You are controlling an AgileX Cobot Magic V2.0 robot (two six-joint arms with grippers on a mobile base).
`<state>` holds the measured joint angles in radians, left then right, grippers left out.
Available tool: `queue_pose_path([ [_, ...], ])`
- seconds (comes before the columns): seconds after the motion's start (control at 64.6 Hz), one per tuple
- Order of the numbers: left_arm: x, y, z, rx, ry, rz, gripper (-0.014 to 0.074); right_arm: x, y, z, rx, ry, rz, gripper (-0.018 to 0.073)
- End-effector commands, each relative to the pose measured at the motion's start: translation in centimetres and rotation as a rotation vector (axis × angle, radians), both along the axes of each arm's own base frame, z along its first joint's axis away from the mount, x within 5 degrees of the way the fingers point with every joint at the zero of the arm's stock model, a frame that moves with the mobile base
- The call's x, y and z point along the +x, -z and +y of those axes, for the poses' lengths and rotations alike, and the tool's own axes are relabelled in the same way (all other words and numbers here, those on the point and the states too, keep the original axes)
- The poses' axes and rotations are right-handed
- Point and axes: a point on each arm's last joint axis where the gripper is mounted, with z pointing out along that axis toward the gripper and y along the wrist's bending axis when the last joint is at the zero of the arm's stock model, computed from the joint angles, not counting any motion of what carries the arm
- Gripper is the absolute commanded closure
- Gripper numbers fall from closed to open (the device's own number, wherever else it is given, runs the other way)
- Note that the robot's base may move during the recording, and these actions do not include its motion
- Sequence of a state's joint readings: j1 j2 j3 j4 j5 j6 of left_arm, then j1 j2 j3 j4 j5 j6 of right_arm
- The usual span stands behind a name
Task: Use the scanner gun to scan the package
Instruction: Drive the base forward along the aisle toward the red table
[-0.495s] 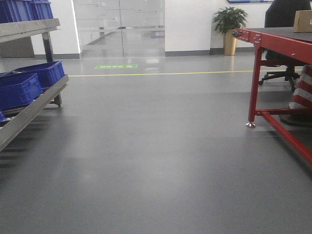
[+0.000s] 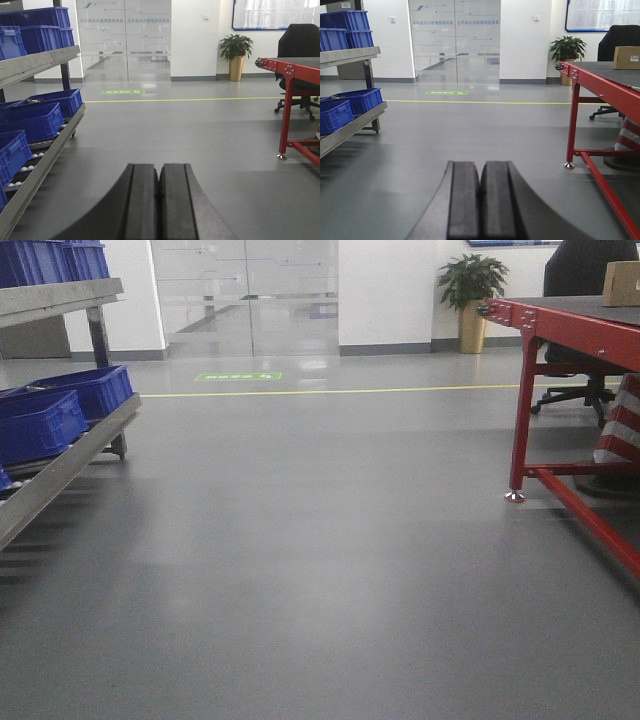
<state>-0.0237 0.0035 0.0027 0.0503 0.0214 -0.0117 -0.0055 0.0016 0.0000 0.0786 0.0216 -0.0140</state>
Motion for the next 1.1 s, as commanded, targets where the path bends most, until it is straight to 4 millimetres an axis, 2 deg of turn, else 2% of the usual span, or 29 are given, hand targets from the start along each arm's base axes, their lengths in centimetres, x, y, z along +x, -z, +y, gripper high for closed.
queue_pose_path([
  [0.0, -0.05, -0.25, 0.0, 0.001, -0.001, -0.022, 0.0707, -0.02, -0.14, -0.03, -0.003, 0.004, -0.017, 0.072],
  [1.084, -0.05, -0.25, 0.0, 0.001, -0.001, -0.022, 0.0707, -0.02, -0.14, -0.03, -0.003, 0.004, -0.017, 0.072],
])
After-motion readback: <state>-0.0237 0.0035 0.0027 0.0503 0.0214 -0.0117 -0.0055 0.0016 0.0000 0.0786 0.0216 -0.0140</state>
